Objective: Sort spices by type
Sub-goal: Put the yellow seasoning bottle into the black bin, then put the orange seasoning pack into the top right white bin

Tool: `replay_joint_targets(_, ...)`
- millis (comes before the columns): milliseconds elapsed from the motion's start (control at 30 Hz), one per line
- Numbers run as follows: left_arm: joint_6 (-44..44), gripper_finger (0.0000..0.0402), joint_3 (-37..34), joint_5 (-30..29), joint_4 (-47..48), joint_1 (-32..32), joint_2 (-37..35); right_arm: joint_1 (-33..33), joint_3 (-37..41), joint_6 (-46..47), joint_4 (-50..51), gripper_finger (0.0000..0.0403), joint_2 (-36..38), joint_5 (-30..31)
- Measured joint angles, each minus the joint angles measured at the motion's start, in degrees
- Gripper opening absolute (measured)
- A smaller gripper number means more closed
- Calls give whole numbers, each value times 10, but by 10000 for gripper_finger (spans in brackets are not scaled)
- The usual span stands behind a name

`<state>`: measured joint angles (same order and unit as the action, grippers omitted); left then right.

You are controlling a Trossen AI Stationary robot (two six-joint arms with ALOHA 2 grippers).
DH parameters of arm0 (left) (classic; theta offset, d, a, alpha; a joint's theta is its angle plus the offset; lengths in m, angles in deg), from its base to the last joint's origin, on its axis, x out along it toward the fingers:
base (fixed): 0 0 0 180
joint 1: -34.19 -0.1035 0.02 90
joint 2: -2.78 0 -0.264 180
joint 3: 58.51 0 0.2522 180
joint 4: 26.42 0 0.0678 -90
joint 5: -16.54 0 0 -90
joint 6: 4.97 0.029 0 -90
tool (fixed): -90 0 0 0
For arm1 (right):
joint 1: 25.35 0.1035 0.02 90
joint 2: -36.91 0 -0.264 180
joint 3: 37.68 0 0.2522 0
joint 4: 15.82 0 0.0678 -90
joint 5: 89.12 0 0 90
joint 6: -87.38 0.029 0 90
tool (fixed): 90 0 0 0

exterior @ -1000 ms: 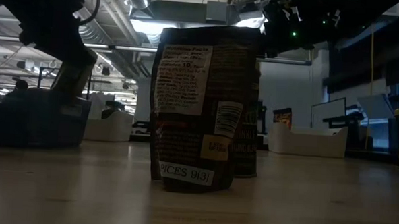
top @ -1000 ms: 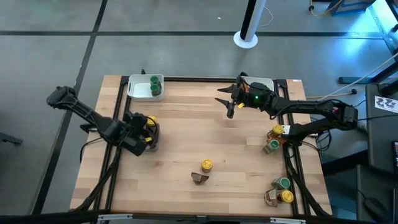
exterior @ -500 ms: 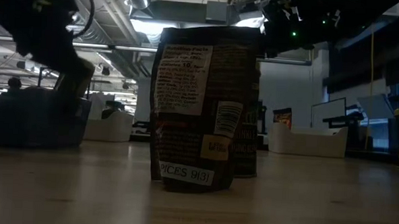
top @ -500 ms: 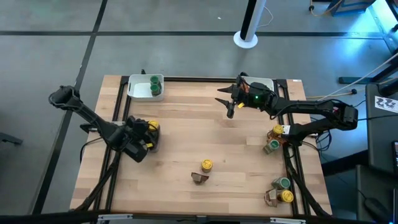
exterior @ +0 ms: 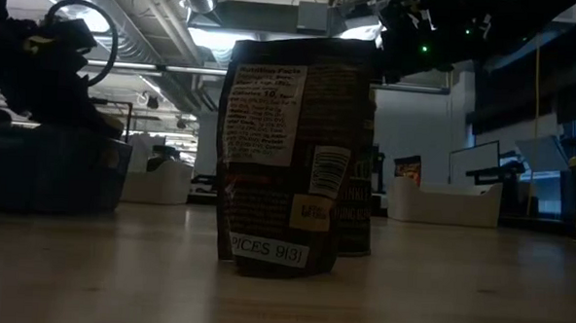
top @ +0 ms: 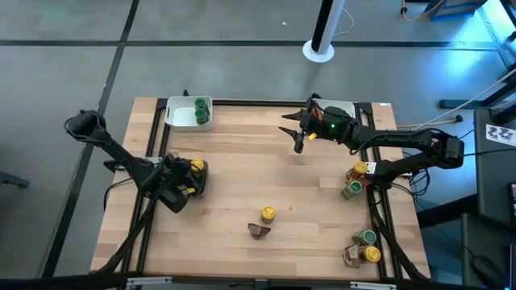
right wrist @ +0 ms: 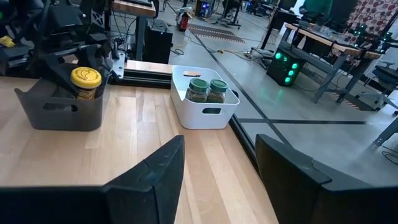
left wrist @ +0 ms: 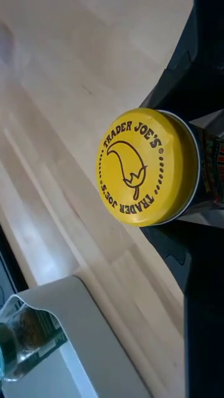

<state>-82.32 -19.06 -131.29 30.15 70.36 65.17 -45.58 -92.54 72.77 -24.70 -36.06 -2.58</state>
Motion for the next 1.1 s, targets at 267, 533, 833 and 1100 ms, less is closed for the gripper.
replay_joint_targets(267, -3, 249, 0, 21, 1, 0, 0, 0, 0, 0, 0, 198, 0, 0)
replay_joint_targets(533, 30, 274, 35, 35, 69, 0, -43, 0, 0, 0, 0, 198, 0, 0)
replay_joint_targets(833, 128, 275, 91, 23, 48, -25, -126, 0, 0, 0, 2, 198, 0, 0)
replay_joint_targets(1100, 377, 276, 92, -4, -134, -81, -144, 0, 0, 0, 1, 198, 0, 0)
